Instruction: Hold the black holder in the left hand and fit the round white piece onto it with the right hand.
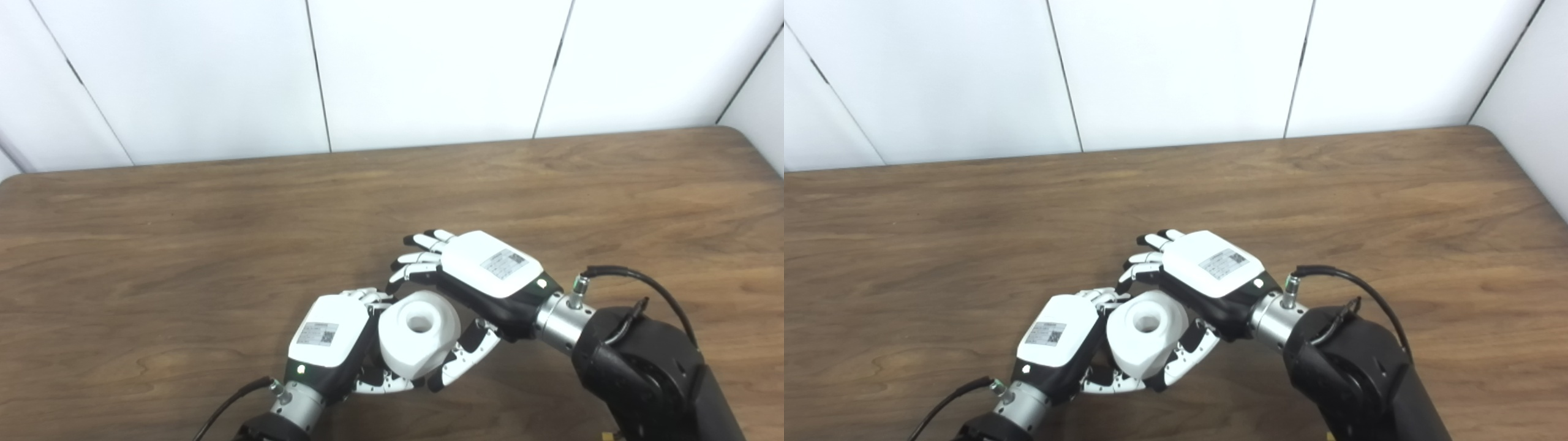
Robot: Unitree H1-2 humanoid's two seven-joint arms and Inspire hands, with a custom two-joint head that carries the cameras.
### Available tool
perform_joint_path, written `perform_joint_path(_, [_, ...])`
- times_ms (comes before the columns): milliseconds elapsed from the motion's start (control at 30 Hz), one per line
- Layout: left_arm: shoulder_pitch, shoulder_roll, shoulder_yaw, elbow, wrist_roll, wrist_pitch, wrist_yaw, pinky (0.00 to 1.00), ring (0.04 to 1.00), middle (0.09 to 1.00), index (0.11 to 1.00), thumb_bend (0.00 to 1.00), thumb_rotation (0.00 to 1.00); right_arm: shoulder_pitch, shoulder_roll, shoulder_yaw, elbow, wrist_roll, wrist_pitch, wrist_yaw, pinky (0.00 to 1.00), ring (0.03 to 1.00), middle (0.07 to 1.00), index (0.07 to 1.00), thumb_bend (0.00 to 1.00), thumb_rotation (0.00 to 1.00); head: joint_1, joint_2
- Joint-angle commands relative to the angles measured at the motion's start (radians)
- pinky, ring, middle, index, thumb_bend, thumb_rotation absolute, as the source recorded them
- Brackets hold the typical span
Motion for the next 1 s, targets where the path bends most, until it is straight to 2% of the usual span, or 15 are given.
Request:
perform_joint_path(0, [0.008,0.006,-0.016,0.027,0.016,-0.001,-0.030,0.79,0.827,0.775,0.488,0.52,0.05,-0.034,0.009,-0.019,-0.043,0.003,0.004,-0.003,0.98,0.968,0.868,0.758,1.00,0.40,0.000,0.001])
perform_joint_path(233, [0.006,0.008,-0.013,0.037,0.014,0.001,-0.029,0.79,0.829,0.776,0.488,0.52,0.05,-0.079,0.014,-0.059,-0.082,0.008,0.043,0.043,1.00,0.992,0.887,0.782,1.00,0.44,-0.002,-0.009])
perform_joint_path(433, [0.007,0.016,-0.009,0.042,0.019,-0.002,-0.024,0.79,0.826,0.771,0.488,0.52,0.05,-0.112,-0.006,-0.101,-0.120,-0.019,0.054,0.086,0.99,0.995,0.894,0.804,1.00,0.49,-0.006,-0.015])
perform_joint_path(633, [0.011,0.021,0.005,0.038,-0.003,-0.002,-0.028,0.80,0.825,0.767,0.489,0.52,0.06,-0.105,-0.048,-0.153,-0.127,-0.007,0.064,0.114,1.00,1.000,0.918,0.829,1.00,0.45,-0.005,-0.016])
perform_joint_path(800, [0.010,0.026,0.021,0.029,-0.019,0.007,-0.052,0.81,0.826,0.765,0.491,0.52,0.06,-0.080,-0.079,-0.208,-0.153,0.017,0.118,0.149,1.00,1.000,0.936,0.843,1.00,0.44,-0.012,-0.015])
perform_joint_path(967, [0.009,0.029,0.032,0.023,-0.037,0.005,-0.057,0.79,0.811,0.752,0.494,0.52,0.07,-0.066,-0.107,-0.241,-0.152,0.040,0.129,0.141,1.00,1.000,0.934,0.837,1.00,0.45,-0.011,-0.011])
